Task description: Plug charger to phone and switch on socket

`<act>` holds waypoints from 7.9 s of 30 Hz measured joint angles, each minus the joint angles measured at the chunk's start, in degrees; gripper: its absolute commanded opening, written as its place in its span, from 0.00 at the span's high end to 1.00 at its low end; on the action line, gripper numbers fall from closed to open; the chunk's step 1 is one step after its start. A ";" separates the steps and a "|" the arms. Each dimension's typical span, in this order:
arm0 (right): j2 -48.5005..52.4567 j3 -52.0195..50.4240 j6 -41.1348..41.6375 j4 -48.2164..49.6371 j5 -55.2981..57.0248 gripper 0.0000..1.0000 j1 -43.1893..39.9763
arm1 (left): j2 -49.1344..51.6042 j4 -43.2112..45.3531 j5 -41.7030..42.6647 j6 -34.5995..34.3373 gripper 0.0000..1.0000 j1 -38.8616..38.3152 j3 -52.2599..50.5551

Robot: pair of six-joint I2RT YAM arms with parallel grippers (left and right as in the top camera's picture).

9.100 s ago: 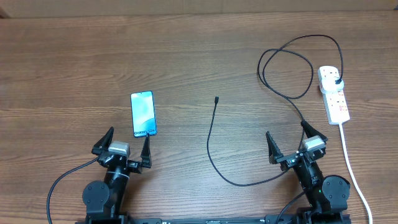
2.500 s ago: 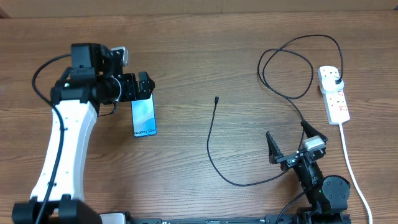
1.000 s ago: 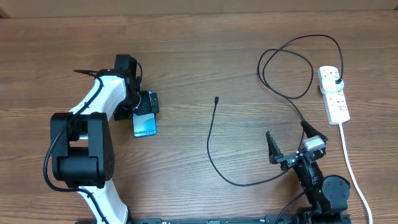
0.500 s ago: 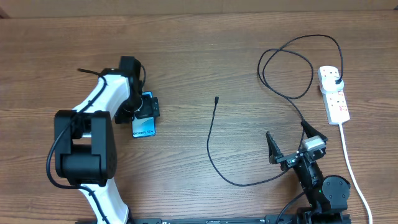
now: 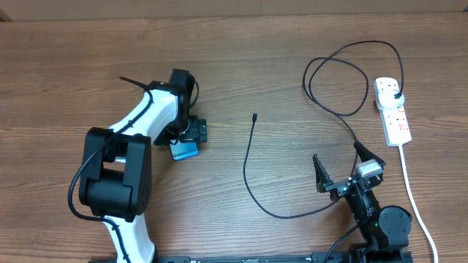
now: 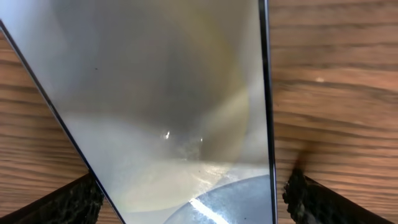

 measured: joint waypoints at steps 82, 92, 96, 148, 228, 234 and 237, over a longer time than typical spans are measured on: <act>0.00 0.00 0.00 -0.02 0.00 0.00 0.00 | 0.00 5.07 -0.02 -19.17 0.00 -0.70 0.11; 0.00 0.00 0.00 -0.02 -0.02 0.00 0.00 | 0.63 3.48 -0.59 -19.21 0.06 -0.68 0.63; 0.00 0.00 0.00 -0.04 0.00 0.00 0.00 | 1.38 2.95 -0.24 -19.19 0.08 -0.61 1.46; 0.00 0.00 -0.02 -0.07 -0.02 0.00 0.00 | 10.19 -29.31 5.73 -16.61 0.24 -0.31 42.38; 29.68 27.91 32.28 -23.78 -18.29 0.00 0.00 | 10.19 -30.60 53.18 -33.79 0.31 0.76 42.45; 41.46 38.56 27.54 -36.68 -19.32 0.00 0.00 | 10.19 -30.62 55.74 -37.88 0.31 0.76 42.45; 46.69 43.43 24.61 -43.15 -19.61 0.00 0.00 | 10.19 -30.64 57.40 -39.67 0.31 0.76 42.45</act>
